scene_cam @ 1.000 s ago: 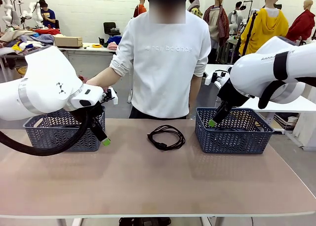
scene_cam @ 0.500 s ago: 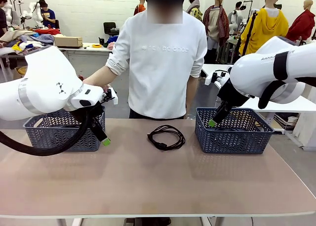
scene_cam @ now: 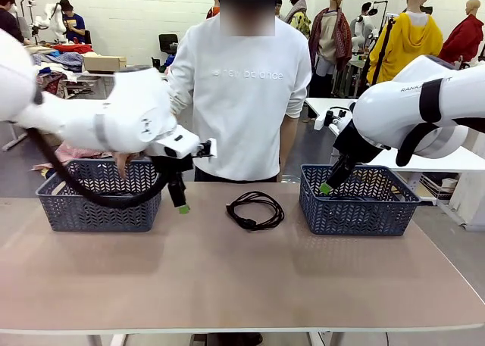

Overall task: Organize the cables according to human instructions.
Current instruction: Pick up a bundle of cables and place it in the basket indicated by the human.

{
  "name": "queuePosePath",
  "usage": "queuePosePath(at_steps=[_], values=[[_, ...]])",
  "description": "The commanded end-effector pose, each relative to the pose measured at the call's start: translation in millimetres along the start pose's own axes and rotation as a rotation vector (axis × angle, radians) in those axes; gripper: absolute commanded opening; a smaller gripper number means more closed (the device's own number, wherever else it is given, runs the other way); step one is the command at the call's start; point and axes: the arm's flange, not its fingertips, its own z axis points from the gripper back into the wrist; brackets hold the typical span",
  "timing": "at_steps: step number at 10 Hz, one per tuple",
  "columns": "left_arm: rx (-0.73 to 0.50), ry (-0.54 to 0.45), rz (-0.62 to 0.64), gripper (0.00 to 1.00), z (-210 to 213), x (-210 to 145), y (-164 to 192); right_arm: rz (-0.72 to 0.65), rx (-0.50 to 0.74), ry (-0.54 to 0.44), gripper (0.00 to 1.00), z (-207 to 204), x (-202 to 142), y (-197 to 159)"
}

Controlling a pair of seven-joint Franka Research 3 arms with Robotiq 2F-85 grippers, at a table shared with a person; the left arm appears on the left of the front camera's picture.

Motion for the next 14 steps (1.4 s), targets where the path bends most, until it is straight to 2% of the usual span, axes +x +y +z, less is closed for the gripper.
queuePosePath(at_steps=[1,3,5,6,8,9,14], values=[[-0.031,0.040,-0.223,1.00,-11.9,21.5,34.4,-0.004,-0.008,0.004,1.00,0.2,0.7,-0.2],[-0.068,0.063,-0.425,1.00,-29.5,45.9,50.6,-0.004,-0.008,0.004,1.00,0.2,0.7,-0.2],[-0.079,0.058,-0.536,1.00,-40.6,63.6,55.8,-0.004,-0.008,0.004,1.00,0.2,0.7,-0.2],[-0.085,0.058,-0.556,1.00,-46.5,69.4,58.1,-0.004,-0.008,0.004,1.00,0.2,0.7,-0.2],[-0.135,0.059,-0.454,1.00,-46.2,68.9,62.0,-0.004,-0.008,0.004,1.00,0.2,0.7,-0.2],[-0.080,0.044,-0.525,1.00,-51.6,74.1,53.9,-0.004,-0.008,0.004,1.00,0.2,0.7,-0.2],[-0.094,0.040,-0.516,1.00,-53.2,78.3,54.1,-0.004,-0.008,0.004,1.00,0.2,0.7,-0.2]])
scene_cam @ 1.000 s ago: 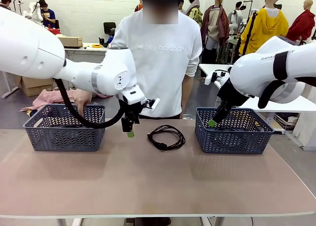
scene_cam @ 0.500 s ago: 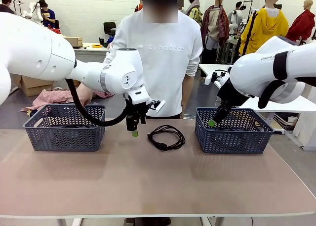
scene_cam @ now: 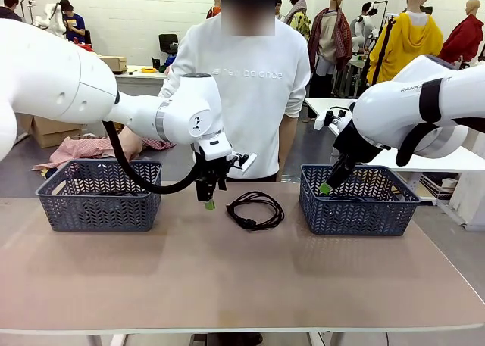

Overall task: Organize the cables according to human instructions.
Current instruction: Pick up a bundle of cables and place it in the basket indicated by the human.

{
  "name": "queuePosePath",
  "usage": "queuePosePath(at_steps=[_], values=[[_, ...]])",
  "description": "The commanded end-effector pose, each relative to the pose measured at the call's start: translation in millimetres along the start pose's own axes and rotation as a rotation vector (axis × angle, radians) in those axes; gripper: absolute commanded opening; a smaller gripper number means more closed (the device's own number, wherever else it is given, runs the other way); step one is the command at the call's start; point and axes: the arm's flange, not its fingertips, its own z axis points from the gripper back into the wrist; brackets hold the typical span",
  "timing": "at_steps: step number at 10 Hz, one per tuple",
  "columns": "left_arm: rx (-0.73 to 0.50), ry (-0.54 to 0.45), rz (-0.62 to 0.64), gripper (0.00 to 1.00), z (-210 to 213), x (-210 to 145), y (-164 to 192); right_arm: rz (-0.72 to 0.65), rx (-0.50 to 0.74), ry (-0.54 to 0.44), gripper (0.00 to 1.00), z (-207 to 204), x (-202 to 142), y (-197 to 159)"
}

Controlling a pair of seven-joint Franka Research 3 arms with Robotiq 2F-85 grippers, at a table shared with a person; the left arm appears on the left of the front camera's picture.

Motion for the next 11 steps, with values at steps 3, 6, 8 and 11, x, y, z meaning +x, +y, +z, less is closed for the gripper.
queuePosePath(at_steps=[3,6,8,11], values=[[0.001,0.025,-0.111,1.00,-21.3,1.5,21.5,-0.004,-0.008,0.004,1.00,0.3,0.6,0.0],[-0.046,0.019,-0.259,1.00,-44.5,6.5,51.2,-0.004,-0.008,0.004,1.00,0.3,0.6,0.0],[-0.083,0.017,-0.305,1.00,-61.1,16.1,65.0,-0.004,-0.008,0.004,1.00,0.3,0.6,0.0],[-0.102,0.008,-0.322,1.00,-75.0,26.6,66.2,-0.004,-0.008,0.004,1.00,0.3,0.6,0.0]])
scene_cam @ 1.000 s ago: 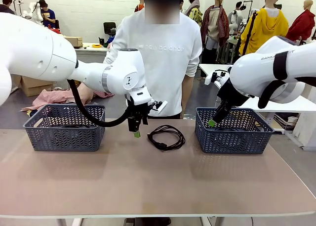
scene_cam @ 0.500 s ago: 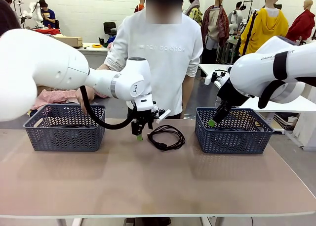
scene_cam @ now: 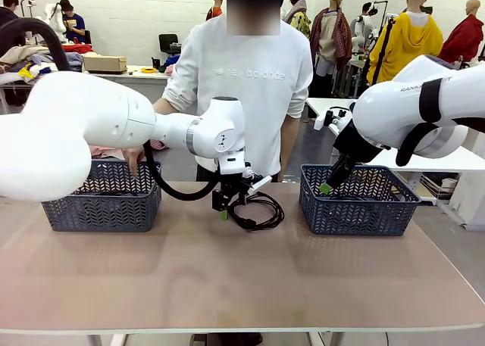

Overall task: Organize the cables according to human instructions.
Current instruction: Pick up a bundle of cables and place it in the basket indicated by the human.

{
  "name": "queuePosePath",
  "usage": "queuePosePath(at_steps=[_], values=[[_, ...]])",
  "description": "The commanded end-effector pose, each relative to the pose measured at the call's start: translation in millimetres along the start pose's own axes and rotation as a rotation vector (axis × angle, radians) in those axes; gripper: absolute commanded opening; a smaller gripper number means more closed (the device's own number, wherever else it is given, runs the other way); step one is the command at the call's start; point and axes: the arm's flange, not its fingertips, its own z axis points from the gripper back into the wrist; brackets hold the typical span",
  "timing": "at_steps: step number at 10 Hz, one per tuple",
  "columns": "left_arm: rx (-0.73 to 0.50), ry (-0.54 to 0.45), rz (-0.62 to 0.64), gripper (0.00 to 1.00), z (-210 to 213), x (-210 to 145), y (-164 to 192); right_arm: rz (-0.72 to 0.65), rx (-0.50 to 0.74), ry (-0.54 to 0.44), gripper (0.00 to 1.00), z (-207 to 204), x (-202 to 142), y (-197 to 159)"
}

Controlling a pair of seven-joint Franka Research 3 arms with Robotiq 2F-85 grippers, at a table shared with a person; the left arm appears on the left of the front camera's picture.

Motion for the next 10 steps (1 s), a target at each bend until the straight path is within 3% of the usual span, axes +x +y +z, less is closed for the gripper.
queuePosePath(at_steps=[1,10], values=[[-0.015,0.011,-0.026,1.00,-0.5,-1.2,4.6,-0.004,-0.008,0.004,1.00,0.4,0.5,0.0],[-0.020,0.045,-0.054,1.00,-23.8,-1.7,14.7,-0.004,-0.008,0.004,1.00,0.4,0.5,0.0]])
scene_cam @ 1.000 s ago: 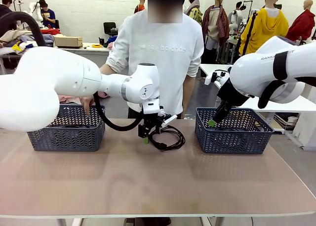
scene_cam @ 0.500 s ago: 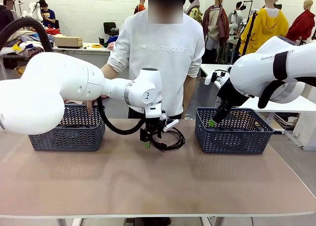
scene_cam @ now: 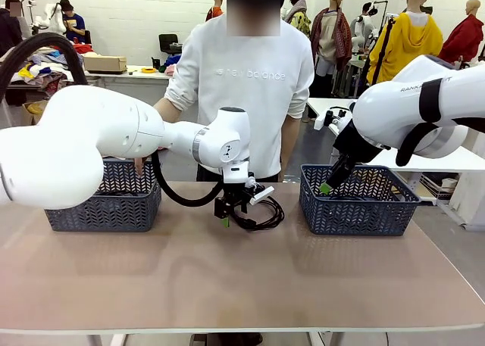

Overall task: Organize the cables according to human instructions.
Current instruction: Pick up a bundle of cables and place it in the basket indicated by the human.

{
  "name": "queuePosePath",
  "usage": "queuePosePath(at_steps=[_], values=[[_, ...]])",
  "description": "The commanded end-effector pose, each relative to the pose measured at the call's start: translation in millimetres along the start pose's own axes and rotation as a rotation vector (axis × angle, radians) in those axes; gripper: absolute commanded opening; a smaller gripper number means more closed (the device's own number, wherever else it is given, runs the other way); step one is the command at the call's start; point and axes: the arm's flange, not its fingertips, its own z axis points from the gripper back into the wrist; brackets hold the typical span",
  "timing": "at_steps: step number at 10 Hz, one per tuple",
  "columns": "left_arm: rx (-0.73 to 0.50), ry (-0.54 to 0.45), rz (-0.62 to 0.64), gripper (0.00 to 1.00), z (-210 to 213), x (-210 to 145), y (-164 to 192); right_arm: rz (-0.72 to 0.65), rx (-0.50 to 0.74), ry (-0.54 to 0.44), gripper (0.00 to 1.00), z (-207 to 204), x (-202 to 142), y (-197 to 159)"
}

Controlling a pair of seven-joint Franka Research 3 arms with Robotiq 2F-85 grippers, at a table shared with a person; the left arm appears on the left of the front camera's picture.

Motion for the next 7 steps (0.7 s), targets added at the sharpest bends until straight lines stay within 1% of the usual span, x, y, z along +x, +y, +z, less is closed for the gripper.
queuePosePath(at_steps=[1,2,3,4,5,6,7], values=[[0.001,0.015,-0.019,1.00,2.6,-3.6,9.0,-0.004,-0.008,0.004,1.00,0.4,0.5,0.0],[-0.005,0.013,-0.023,1.00,1.5,-3.3,10.0,-0.004,-0.008,0.004,1.00,0.4,0.5,0.0],[-0.007,0.013,-0.029,0.93,0.4,-3.0,10.7,-0.004,-0.008,0.004,1.00,0.4,0.5,0.0],[-0.009,0.012,-0.023,0.81,-0.1,-2.0,13.0,-0.004,-0.008,0.004,1.00,0.4,0.5,0.0],[-0.011,0.015,-0.025,0.74,-0.9,-2.0,14.2,-0.004,-0.008,0.004,1.00,0.4,0.5,0.0],[-0.012,0.015,-0.029,0.61,-1.7,-1.8,14.6,-0.004,-0.008,0.004,1.00,0.4,0.5,0.0],[-0.014,0.015,-0.030,0.55,-2.2,-1.7,14.6,-0.004,-0.008,0.004,1.00,0.4,0.5,0.0]])
